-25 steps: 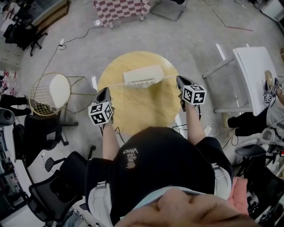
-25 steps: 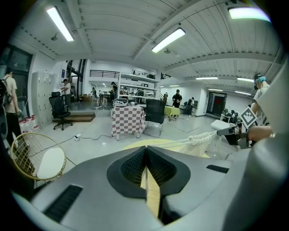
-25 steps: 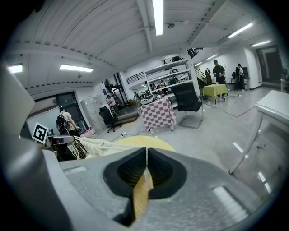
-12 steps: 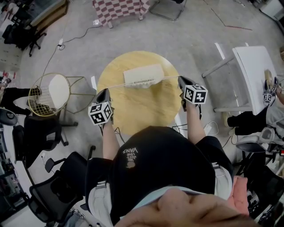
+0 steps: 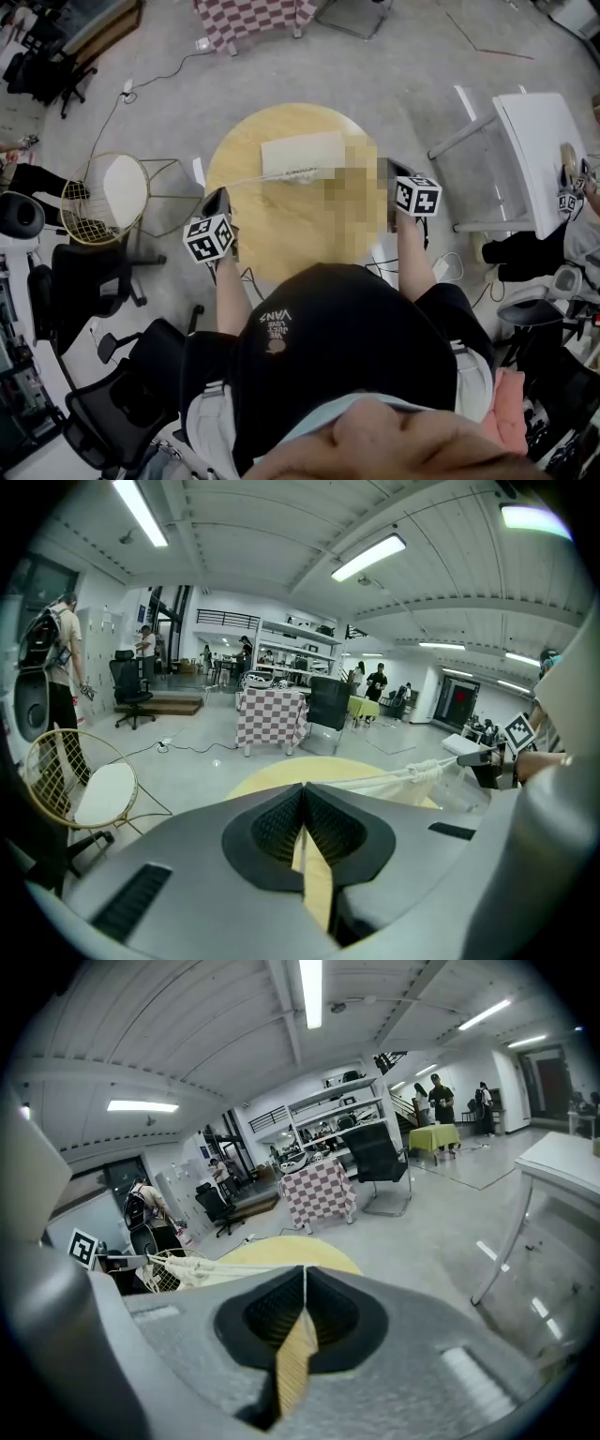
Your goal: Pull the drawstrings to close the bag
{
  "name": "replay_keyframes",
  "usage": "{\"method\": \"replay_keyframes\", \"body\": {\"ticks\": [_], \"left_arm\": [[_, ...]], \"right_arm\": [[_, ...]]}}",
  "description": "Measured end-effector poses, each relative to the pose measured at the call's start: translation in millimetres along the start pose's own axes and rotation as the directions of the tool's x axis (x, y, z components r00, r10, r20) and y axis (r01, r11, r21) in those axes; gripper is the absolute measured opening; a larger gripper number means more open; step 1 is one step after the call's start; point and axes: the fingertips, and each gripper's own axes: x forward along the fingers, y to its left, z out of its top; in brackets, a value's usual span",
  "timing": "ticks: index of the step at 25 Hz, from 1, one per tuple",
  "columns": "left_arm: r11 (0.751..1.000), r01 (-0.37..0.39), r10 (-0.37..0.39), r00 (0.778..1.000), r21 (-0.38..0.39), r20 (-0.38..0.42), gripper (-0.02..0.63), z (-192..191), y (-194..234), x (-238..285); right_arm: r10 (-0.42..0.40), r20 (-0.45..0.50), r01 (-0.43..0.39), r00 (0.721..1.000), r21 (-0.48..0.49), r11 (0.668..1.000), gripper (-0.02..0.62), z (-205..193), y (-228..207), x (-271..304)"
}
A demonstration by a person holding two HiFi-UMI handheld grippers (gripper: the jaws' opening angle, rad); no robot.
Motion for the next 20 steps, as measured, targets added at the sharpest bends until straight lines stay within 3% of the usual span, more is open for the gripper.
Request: {"method": "replay_keyframes", "body": {"ticks": [6, 14, 20], "left_arm": [[0.998, 0.005, -0.006, 1.0, -0.059, -0.008, 0.015, -10, 8, 2], [1.0, -0.01, 0.01, 0.999, 0.008, -0.032, 0.017, -16, 9, 7], [1.0, -0.01, 0.01, 0.998, 0.004, -0.062, 0.017, -36, 9, 14]], "right_arm": [[-0.005, -0.016, 0.005, 1.0, 0.016, 1.0, 0.002, -12, -2, 2], [-0.014, -0.045, 0.014, 0.999, 0.002, 1.0, 0.002, -29, 0, 8], [-0.02, -0.06, 0.02, 0.998, 0.005, 1.0, 0.002, -41, -5, 13]]}}
